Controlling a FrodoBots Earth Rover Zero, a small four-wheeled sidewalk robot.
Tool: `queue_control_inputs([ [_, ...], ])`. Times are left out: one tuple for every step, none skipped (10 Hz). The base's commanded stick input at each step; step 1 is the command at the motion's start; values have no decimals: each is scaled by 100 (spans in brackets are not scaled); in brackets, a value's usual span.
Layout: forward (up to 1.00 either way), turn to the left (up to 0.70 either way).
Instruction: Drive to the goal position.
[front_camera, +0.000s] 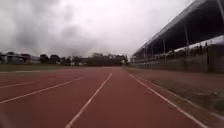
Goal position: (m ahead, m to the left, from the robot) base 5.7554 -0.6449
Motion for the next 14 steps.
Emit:
queue_control_inputs([
  [70, -23],
  [70, -5],
  [70, 0],
  [70, 0],
  [70, 0],
  [70, 0],
  [70, 0],
  [70, 0],
  [70, 0],
  [70, 0],
  [70, 0],
  [70, 0],
  [70, 0],
  [70, 0],
])
